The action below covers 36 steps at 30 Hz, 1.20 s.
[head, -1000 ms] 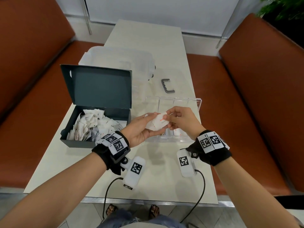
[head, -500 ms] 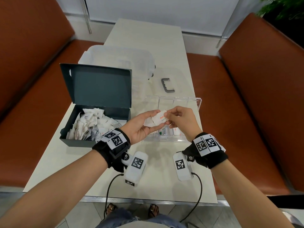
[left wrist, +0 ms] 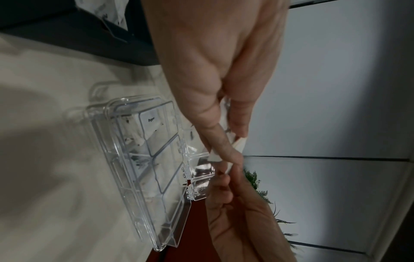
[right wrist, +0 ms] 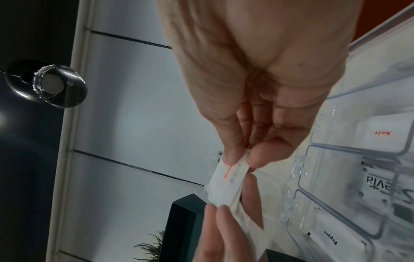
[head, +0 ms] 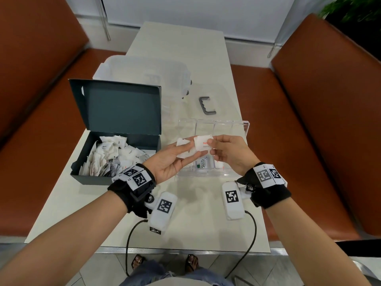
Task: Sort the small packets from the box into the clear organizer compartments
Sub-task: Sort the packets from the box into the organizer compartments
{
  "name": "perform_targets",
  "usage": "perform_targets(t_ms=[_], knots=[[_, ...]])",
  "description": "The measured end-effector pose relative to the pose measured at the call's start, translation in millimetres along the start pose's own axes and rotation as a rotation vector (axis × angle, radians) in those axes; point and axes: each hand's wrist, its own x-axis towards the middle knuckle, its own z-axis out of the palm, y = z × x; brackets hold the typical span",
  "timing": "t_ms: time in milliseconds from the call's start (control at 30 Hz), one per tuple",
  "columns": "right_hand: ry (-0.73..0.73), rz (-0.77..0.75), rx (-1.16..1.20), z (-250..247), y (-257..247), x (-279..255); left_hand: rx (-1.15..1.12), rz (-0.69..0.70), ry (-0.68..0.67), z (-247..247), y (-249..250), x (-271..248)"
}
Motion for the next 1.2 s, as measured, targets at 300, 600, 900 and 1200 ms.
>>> perform_targets(t_ms=[300, 600, 900, 1200], knots=[[0.022, -0.095, -0.026, 0, 1, -1, 0.057, 0.02, 0.08, 6, -2, 2], [0.03, -0.083, -0.077, -4, -1, -1, 0.247, 0.111, 0.148, 9, -8, 9], [0.136, -0.024, 0.2, -20, 5, 2, 0.231, 0.19, 0.138, 26, -18, 25], [0.204, -0.008, -0.856, -57, 2, 38, 0.246, 0.165, 0.167, 23, -14, 26]])
